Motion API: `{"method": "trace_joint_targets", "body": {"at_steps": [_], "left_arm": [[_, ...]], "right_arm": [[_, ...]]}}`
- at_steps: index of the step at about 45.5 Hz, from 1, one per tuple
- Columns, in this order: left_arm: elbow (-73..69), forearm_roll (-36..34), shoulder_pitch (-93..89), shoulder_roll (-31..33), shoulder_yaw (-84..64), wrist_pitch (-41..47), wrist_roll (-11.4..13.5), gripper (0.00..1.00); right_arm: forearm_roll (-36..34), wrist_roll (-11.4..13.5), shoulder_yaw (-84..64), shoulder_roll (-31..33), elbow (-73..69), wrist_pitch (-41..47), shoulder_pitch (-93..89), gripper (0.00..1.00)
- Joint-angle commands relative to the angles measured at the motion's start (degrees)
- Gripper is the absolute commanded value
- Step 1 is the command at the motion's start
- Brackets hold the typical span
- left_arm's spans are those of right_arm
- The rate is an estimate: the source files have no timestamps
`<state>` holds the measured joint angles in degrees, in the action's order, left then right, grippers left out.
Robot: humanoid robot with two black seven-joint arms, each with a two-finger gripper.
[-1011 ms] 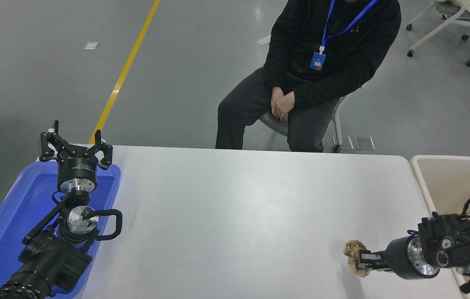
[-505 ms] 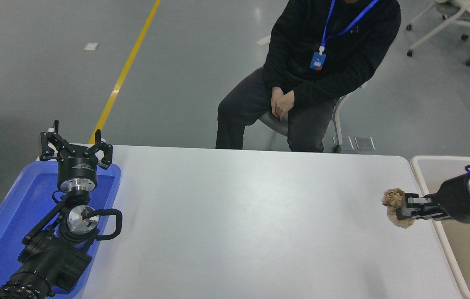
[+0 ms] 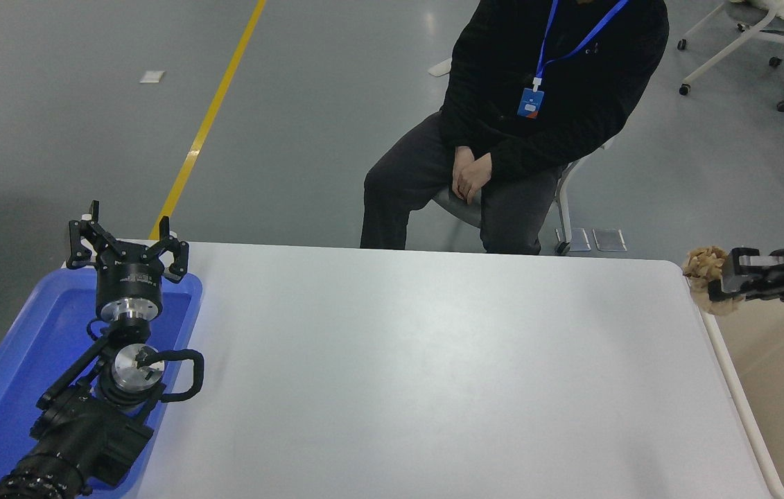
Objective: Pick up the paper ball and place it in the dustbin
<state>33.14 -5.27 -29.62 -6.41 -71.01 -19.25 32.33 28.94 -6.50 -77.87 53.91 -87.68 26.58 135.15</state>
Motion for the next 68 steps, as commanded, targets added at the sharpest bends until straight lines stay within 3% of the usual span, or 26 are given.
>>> {"method": "trace_joint_targets", "body": {"at_steps": [1, 9, 13, 17, 23, 32, 41, 55, 68], "left_arm": [[0.00, 0.00, -0.09, 0.00, 0.00, 0.00, 0.01, 0.99], [0.00, 0.00, 0.00, 0.00, 0.00, 0.00, 0.01, 0.99], [0.00, 0.00, -0.09, 0.00, 0.00, 0.00, 0.01, 0.99], [0.00, 0.00, -0.09, 0.00, 0.00, 0.00, 0.01, 0.99], [0.00, 0.08, -0.09, 0.00, 0.00, 0.00, 0.01, 0.99], [0.00, 0.00, -0.09, 0.00, 0.00, 0.00, 0.01, 0.99], [0.00, 0.08, -0.09, 0.00, 0.00, 0.00, 0.01, 0.99], [0.00, 0.00, -0.09, 0.00, 0.00, 0.00, 0.01, 0.99], [0.00, 0.08, -0.09, 0.00, 0.00, 0.00, 0.01, 0.99]], "right_arm": [[-7.04, 1.14, -0.27, 8.57, 11.56, -1.88, 1.78, 0.00], [-13.38, 2.28, 1.04, 15.68, 17.19, -9.87, -0.41, 0.00], [-13.82, 2.37, 4.03, 22.28, 17.02, -13.74, -2.96, 0.00], [-15.13, 2.28, 8.33, 24.22, 17.02, -18.92, -7.78, 0.00], [-26.98, 2.11, 12.64, 23.44, 17.63, -27.09, -17.10, 0.00], [-37.28, 2.02, 20.55, 17.90, 20.88, -35.54, -31.95, 0.00], [-43.88, 2.11, 35.48, 9.29, 33.35, -37.57, -53.74, 0.00], [-43.53, 2.28, 58.87, -7.58, 57.34, -36.51, -81.26, 0.00], [-43.53, 2.28, 67.84, -24.11, 79.15, -34.23, -92.08, 0.00]]}}
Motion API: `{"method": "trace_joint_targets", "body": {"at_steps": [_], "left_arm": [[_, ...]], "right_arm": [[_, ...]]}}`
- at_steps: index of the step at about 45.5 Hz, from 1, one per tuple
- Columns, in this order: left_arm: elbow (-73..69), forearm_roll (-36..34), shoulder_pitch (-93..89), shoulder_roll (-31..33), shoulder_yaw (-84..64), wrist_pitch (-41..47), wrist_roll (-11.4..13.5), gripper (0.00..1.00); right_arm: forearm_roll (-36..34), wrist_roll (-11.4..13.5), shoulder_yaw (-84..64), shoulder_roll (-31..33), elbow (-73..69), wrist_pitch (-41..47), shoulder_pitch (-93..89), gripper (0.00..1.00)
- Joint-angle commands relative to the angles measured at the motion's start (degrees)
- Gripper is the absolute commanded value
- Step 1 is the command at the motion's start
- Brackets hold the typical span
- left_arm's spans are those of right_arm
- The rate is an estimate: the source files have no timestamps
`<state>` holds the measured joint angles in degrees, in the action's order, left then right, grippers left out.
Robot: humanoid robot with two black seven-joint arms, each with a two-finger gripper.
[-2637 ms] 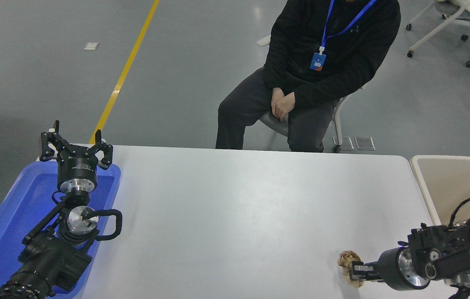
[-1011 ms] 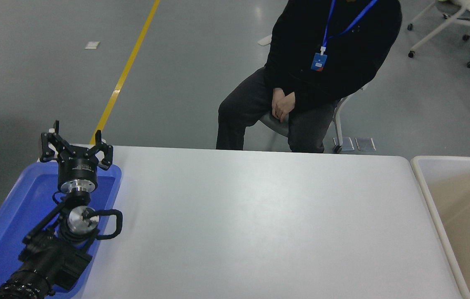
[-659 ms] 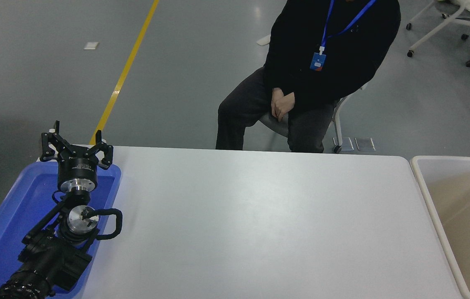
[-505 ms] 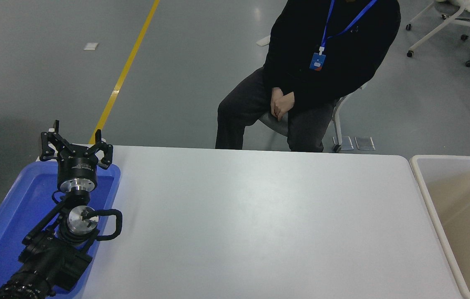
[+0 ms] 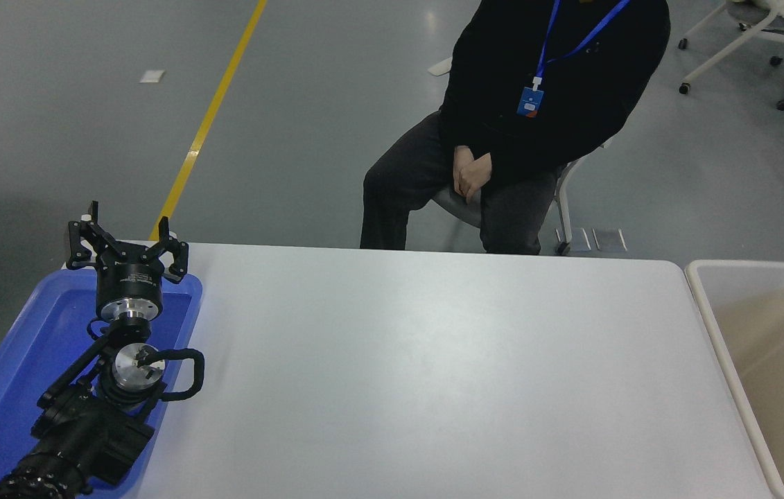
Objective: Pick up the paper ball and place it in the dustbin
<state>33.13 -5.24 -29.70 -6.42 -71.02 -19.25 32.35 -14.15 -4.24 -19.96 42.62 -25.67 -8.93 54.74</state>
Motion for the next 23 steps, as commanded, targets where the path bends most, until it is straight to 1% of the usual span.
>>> {"method": "trace_joint_targets", "body": {"at_steps": [1, 5, 9, 23], "left_arm": [[0.01, 0.05, -0.01, 0.01, 0.00, 0.00, 0.00, 0.99], [0.01, 0.05, -0.01, 0.01, 0.00, 0.00, 0.00, 0.99], [0.01, 0.05, -0.01, 0.01, 0.00, 0.00, -0.09, 0.99], [0.01, -0.03, -0.01, 0.01, 0.00, 0.00, 0.00, 0.99]], "right_arm": [[-0.44, 0.03, 10.81, -13.44, 17.85, 1.29, -12.19, 0.00], [-0.44, 0.11, 14.24, -15.99, 19.26, 1.03, -13.69, 0.00], [-0.53, 0.11, 16.87, -17.22, 19.61, 0.76, -14.57, 0.00], [-0.62, 0.46, 26.81, -17.31, 19.61, 2.52, -17.56, 0.00]]}}
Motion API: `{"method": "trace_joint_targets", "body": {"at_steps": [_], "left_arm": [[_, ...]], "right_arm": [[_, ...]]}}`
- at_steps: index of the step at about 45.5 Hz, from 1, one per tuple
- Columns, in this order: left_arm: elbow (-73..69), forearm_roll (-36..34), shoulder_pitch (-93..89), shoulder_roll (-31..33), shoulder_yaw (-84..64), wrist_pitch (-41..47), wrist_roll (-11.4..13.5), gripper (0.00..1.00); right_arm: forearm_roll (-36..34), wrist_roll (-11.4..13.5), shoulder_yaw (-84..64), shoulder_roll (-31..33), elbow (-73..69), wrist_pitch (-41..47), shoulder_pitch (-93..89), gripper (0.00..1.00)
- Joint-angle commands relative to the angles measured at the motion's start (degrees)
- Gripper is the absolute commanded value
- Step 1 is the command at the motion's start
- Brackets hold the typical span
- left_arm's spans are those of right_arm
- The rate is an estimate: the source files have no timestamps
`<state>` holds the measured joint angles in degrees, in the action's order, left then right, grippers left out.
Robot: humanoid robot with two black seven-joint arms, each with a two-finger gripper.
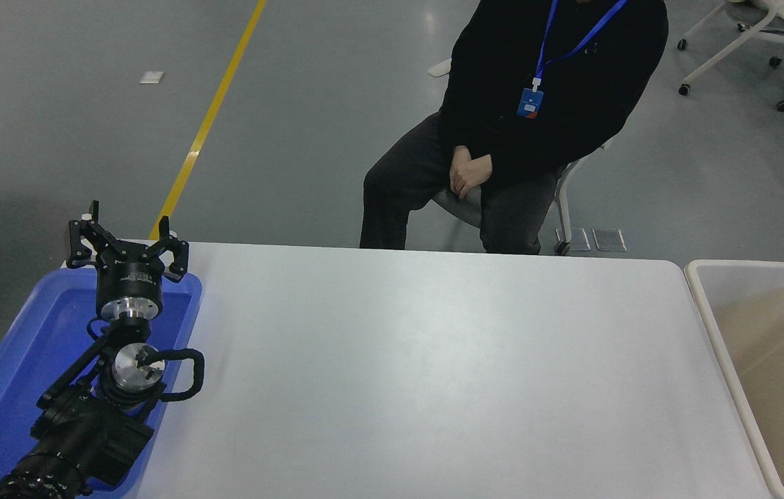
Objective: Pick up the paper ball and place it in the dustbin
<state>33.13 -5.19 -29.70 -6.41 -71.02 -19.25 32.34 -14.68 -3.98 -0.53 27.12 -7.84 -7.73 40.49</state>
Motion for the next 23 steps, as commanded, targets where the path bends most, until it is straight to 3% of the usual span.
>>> {"method": "trace_joint_targets", "body": {"at_steps": [1, 23], "left_arm": [[0.00, 0.01, 0.00, 0.00, 0.00, 0.00, -0.08, 0.99], [0.00, 0.01, 0.00, 0.00, 0.00, 0.00, 0.01, 0.99]], "right_arm": [[-0.17, 0.29, 7.65, -1.81, 1.78, 1.49, -3.48, 0.00], [-0.70, 5.04, 18.63, -1.28, 2.13, 5.71, -6.74, 0.00]]}}
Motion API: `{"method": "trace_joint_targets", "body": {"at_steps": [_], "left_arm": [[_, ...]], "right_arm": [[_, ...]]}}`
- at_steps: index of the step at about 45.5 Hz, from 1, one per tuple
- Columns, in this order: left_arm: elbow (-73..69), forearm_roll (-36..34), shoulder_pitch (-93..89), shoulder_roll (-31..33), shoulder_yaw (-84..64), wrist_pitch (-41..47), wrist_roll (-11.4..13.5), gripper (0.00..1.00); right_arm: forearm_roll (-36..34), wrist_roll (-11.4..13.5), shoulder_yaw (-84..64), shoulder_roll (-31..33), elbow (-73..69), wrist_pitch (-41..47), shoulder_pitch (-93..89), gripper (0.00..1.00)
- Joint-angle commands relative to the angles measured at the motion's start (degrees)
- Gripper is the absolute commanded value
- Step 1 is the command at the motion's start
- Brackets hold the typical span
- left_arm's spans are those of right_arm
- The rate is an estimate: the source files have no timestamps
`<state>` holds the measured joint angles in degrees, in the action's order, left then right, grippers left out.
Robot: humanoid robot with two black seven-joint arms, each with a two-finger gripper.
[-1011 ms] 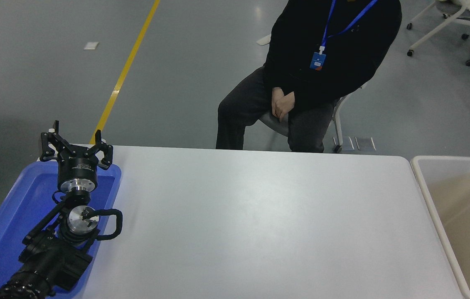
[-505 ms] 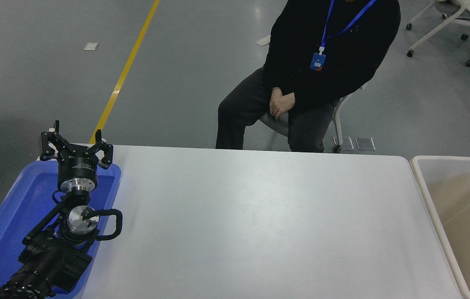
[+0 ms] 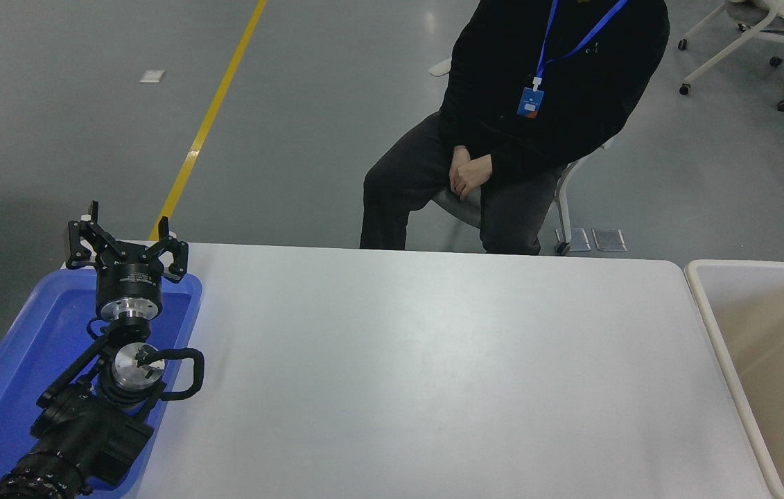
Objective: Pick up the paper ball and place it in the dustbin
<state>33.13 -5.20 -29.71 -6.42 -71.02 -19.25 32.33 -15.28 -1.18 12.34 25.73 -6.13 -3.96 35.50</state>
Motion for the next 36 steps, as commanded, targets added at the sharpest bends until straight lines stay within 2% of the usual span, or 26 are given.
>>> {"method": "trace_joint_targets", "body": {"at_steps": [1, 15, 17, 18, 19, 20, 23, 24, 25, 36], "left_arm": [[0.00, 0.01, 0.00, 0.00, 0.00, 0.00, 0.01, 0.99], [0.00, 0.01, 0.00, 0.00, 0.00, 0.00, 0.01, 0.99], [0.00, 0.01, 0.00, 0.00, 0.00, 0.00, 0.01, 0.99], [0.00, -0.08, 0.00, 0.00, 0.00, 0.00, -0.07, 0.99], [0.00, 0.01, 0.00, 0.00, 0.00, 0.00, -0.07, 0.99], [0.00, 0.01, 0.00, 0.00, 0.00, 0.00, 0.01, 0.99], [0.00, 0.01, 0.00, 0.00, 0.00, 0.00, 0.01, 0.99], [0.00, 0.01, 0.00, 0.00, 0.00, 0.00, 0.01, 0.99], [0.00, 0.01, 0.00, 0.00, 0.00, 0.00, 0.01, 0.99], [0.00, -0.08, 0.00, 0.00, 0.00, 0.00, 0.01, 0.99]], "right_arm": [[-0.10, 2.41, 6.02, 0.19, 0.59, 1.94, -1.84, 0.00], [-0.10, 2.76, 6.91, 0.37, 2.09, 2.91, -2.10, 0.00], [-0.10, 2.76, 6.99, 0.46, 2.44, 2.91, -2.10, 0.10], [-0.10, 2.76, 6.99, 0.46, 2.53, 2.91, -2.10, 0.21], [-0.10, 2.76, 7.08, 0.46, 2.61, 2.74, -2.10, 0.39], [-0.19, 2.76, 7.17, 0.46, 2.62, 2.65, -2.10, 0.52], [-0.10, 2.76, 7.78, 0.37, 2.62, 2.65, -2.10, 0.66], [-0.19, 2.76, 7.87, 0.37, 2.62, 2.82, -2.10, 0.80], [-0.10, 2.76, 7.87, 0.37, 2.62, 2.82, -2.10, 0.99], [-0.10, 2.76, 7.78, 0.37, 2.62, 2.91, -2.10, 1.00]]}}
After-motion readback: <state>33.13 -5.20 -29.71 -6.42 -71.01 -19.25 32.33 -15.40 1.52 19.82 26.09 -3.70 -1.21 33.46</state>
